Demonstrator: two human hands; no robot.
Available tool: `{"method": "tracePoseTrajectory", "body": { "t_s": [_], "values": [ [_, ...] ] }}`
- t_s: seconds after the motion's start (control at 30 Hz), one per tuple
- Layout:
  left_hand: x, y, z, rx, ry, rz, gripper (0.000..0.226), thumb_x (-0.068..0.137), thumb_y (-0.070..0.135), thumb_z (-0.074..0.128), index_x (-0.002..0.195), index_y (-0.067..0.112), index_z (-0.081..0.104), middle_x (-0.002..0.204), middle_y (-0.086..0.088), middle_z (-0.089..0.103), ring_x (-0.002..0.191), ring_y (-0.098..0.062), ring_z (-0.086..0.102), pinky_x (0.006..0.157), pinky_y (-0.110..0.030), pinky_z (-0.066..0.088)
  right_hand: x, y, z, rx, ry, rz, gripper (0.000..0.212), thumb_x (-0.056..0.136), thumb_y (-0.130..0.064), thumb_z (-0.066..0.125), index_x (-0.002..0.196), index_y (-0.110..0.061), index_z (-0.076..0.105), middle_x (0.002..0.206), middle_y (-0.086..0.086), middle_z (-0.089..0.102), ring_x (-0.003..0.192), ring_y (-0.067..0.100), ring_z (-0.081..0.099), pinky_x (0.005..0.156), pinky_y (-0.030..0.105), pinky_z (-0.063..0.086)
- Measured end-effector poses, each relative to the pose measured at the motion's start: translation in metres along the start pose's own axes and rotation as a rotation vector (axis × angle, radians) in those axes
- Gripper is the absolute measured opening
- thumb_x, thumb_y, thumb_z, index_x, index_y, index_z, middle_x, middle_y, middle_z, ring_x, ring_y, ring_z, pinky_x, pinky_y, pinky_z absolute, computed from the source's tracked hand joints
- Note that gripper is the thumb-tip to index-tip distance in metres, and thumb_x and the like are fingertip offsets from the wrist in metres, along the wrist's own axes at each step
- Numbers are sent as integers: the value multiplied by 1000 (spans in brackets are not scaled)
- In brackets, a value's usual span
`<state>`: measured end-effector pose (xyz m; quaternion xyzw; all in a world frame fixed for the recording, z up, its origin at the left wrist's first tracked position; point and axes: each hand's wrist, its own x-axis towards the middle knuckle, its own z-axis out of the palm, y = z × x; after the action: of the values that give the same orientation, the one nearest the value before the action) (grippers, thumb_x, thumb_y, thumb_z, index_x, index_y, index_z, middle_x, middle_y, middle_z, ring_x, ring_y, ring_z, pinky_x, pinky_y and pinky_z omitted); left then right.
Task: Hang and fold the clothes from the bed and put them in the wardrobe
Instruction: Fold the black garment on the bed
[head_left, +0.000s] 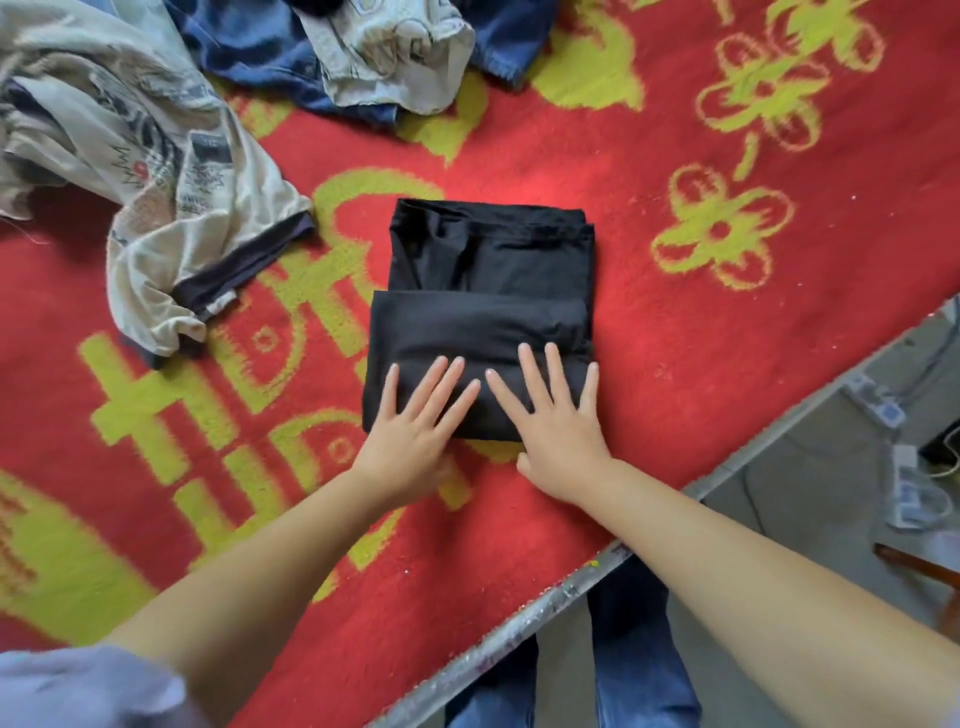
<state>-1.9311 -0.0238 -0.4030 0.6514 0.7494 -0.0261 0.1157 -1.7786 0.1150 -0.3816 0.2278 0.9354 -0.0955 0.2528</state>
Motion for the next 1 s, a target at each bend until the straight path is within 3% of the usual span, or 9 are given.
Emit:
{"method": "tracePoseTrajectory", "body": {
  "t_s": [0.13,0.33,0.43,0.5,0.53,0.6,0.7,0.8,1.0],
  "values": [
    [8,-9,10,59,-264,-229,102,86,18,49,138,29,-38,147,-8,-40,136,-27,-36,112,-58,-7,17,4,8,-60,-51,116,99,92,-22,54,144,-35,-30,153,13,-34,141,43,-25,104,72,-7],
    [19,-7,-25,45,-543,-160,90,87,-6,39,150,27,-16,156,-12,-25,144,-34,-18,115,-56,9,3,2,-22,-105,-312,2,83,94,-1,42,152,-29,-10,157,20,-17,142,51,-10,112,65,8],
    [18,-3,-72,-231,-913,-76,78,82,-9,32,151,25,18,157,-13,18,138,-35,31,106,-34,38,-15,15,-61,105,-554,-165,73,88,7,33,152,-27,21,156,15,23,139,40,28,108,31,32],
    [21,-8,-106,-402,-980,-58,46,81,-5,34,118,13,55,110,-13,63,84,-27,59,60,-8,44,-20,32,-92,295,-627,-242,59,79,9,32,124,-19,57,118,5,64,100,24,60,65,5,38],
    [27,-14,-122,-452,-962,-79,29,81,-3,37,99,11,56,87,-7,62,70,-23,53,49,-10,38,-17,43,-106,355,-599,-232,49,76,9,33,104,-20,63,95,0,66,82,19,59,55,9,36],
    [49,-33,-140,-509,-838,-160,21,83,2,43,95,13,56,85,-2,59,79,-20,55,63,-21,42,1,66,-122,413,-431,-110,39,77,5,38,91,-25,60,88,-4,60,82,19,56,63,22,40],
    [88,-67,-132,-589,-417,-373,34,85,6,49,117,11,59,108,-8,61,104,-28,56,77,-27,40,38,91,-117,543,-56,123,37,84,-2,45,115,-17,60,110,5,60,106,26,56,84,30,44],
    [105,-72,-99,-358,-47,-561,59,90,25,52,144,15,34,142,-16,43,131,-31,38,105,-39,29,62,85,-98,546,234,276,54,92,-11,45,145,-14,34,145,15,38,133,32,37,108,42,33],
    [57,12,-18,-78,-179,-87,92,87,61,41,151,20,-12,159,-10,-15,143,-22,-25,113,-60,-6,31,10,-29,139,49,-31,97,83,-42,53,152,-24,-13,159,10,-18,144,32,-22,107,69,-10]
  ]
}}
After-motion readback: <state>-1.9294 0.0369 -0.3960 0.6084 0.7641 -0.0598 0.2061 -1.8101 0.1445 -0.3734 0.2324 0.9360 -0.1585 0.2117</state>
